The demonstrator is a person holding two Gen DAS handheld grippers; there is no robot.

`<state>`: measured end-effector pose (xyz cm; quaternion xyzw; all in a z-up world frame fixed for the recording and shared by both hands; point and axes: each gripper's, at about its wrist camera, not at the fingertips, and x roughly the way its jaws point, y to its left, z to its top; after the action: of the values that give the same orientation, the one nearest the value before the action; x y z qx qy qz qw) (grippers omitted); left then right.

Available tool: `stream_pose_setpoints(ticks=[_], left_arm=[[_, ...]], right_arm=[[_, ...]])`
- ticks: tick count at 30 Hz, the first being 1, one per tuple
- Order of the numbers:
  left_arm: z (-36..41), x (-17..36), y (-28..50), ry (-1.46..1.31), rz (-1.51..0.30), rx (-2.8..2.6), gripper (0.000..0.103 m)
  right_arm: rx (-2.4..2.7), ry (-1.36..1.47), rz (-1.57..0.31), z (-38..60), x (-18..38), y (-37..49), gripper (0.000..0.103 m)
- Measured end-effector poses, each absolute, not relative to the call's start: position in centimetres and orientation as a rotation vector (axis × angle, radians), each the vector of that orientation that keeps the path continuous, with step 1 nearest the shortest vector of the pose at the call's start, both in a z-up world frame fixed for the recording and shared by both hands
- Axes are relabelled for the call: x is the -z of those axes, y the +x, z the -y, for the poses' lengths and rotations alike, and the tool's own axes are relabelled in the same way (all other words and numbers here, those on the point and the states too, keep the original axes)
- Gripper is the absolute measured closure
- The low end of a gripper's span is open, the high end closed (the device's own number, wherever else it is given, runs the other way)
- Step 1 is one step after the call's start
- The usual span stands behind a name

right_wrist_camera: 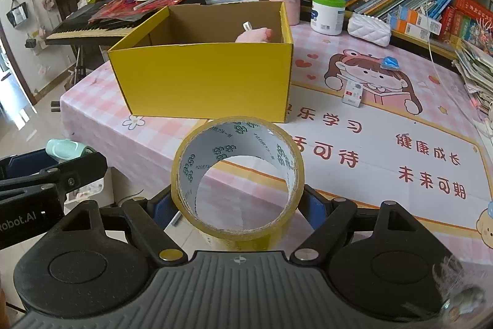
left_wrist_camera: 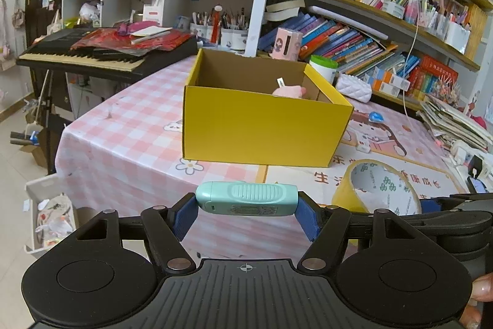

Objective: Organize objects
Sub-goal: 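Carry the stick and the tape roll over the yellow box with both tools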

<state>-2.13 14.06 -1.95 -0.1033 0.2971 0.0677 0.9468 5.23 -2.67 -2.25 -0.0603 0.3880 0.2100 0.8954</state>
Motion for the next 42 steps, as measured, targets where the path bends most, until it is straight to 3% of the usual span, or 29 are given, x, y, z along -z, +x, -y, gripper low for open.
stream_pose_setpoints(ticks=[16, 22, 29, 42], left_arm=[[-14.8, 0.5, -2.6, -0.215, -0.541, -0.135, 0.035], [-15.1, -1.0, -1.8, -0.220, -0.477, -0.126, 0.035], [-15.5, -2.8, 0.7, -0.196, -0.409, -0.136, 0.035], [-16.1, -2.6, 7.6, -0.178, -0.408, -0.204, 0.035]], right_arm=[[-0.459, -0.157, -0.759, 1.4, 1.3, 4.4, 0.023], [-0.444, -0.146, -0.651, 1.5, -0.6, 5.0, 0.023], [-0.428, -0.111, -0.540, 1.3, -3.5, 8.4, 0.023], [-0.472, -0.099, -0.512, -0.4, -4.7, 17.5, 0.023]])
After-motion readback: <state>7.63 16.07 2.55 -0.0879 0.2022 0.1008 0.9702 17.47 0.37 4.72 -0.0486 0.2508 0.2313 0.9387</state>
